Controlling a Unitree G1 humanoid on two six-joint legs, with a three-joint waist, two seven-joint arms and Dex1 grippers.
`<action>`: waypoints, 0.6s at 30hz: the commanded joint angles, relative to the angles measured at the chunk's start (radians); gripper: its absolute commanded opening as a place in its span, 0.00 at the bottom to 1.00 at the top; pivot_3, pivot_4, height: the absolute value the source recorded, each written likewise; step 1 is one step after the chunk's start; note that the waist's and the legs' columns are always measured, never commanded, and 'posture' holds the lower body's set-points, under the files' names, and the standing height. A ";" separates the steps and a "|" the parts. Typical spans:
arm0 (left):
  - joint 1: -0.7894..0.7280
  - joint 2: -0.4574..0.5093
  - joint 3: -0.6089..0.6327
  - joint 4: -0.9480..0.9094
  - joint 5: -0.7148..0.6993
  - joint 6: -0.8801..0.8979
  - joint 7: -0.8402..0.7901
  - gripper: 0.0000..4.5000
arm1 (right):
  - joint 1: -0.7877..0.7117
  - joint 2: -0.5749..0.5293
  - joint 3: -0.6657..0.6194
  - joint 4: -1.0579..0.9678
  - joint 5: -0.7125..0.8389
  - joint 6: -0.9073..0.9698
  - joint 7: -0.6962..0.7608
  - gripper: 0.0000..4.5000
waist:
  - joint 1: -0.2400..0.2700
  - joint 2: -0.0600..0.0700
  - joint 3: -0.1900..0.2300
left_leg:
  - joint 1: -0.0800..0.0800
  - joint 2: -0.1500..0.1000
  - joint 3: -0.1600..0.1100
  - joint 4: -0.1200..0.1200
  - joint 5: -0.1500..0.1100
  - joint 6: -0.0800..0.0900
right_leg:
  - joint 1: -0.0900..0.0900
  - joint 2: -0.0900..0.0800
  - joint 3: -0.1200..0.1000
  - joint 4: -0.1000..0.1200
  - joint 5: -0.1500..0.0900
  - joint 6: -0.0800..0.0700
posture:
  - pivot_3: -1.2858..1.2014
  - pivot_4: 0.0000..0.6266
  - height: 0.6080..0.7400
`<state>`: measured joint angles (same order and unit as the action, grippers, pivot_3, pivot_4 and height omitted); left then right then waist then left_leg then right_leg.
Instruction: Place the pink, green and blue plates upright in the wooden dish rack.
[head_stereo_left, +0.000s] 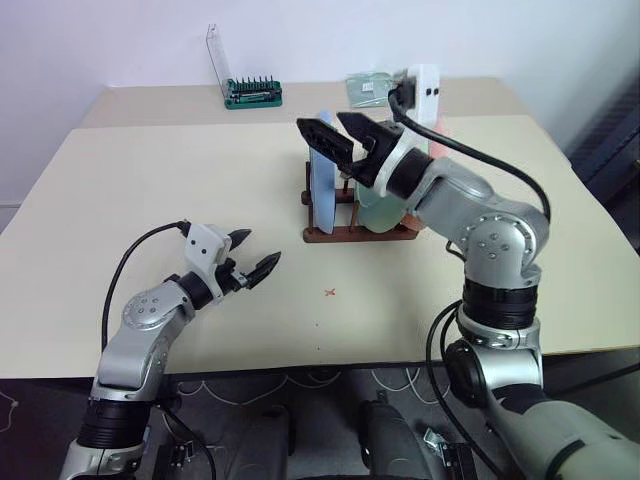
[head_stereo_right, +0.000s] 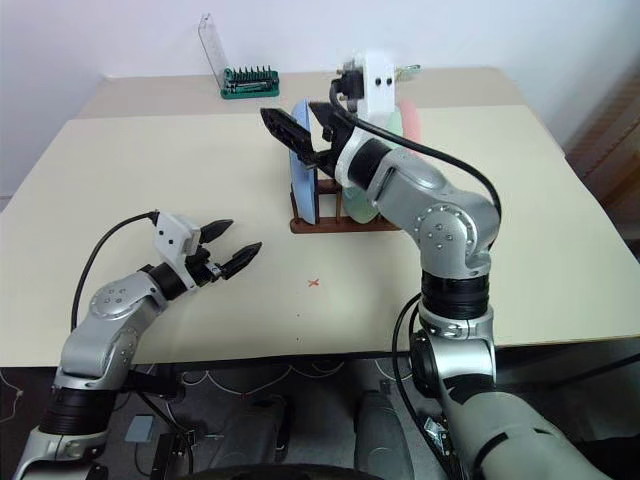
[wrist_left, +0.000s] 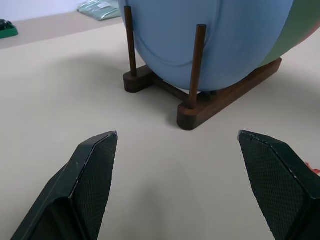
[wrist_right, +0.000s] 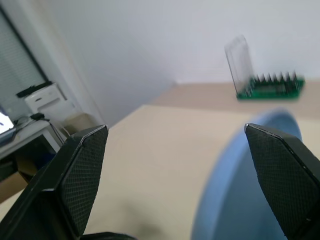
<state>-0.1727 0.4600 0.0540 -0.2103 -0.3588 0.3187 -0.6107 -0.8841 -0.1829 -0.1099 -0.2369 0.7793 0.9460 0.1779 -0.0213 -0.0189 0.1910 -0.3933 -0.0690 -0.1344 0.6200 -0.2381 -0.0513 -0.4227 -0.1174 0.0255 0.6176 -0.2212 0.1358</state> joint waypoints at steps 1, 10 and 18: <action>-0.018 -0.001 0.002 -0.016 0.000 -0.014 -0.007 0.89 | -0.030 -0.027 0.008 -0.057 0.008 -0.011 0.040 0.99 | 0.000 0.000 0.000 | 0.000 0.000 0.000 0.000 0.000 0.000 | 0.000 0.000 0.000 0.000 0.000 0.000 | 0.52 0.24 1.00; -0.003 0.023 -0.016 -0.056 -0.029 0.007 -0.082 0.89 | 0.110 -0.482 -0.016 -0.187 -0.114 -0.138 0.343 0.36 | 0.004 0.000 0.000 | -0.005 -0.001 0.000 0.003 -0.001 0.002 | 0.001 -0.001 -0.001 -0.005 0.000 0.000 | 0.52 0.24 1.00; -0.043 0.020 -0.099 -0.046 -0.034 0.012 -0.183 0.89 | 0.368 -0.778 0.055 -0.240 -0.357 -0.287 0.496 0.01 | 0.002 0.001 0.000 | -0.005 0.001 0.004 0.005 -0.001 0.003 | 0.001 -0.001 0.000 -0.005 0.000 0.001 | 0.52 0.24 1.00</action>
<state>-0.2025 0.4791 -0.0378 -0.2415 -0.3842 0.3442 -0.7768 -0.5152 -0.9483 -0.0621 -0.4428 0.4665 0.7043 0.6680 -0.0197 -0.0177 0.1914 -0.3976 -0.0671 -0.1301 0.6250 -0.2396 -0.0487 -0.4220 -0.1177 0.0253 0.6130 -0.2215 0.1363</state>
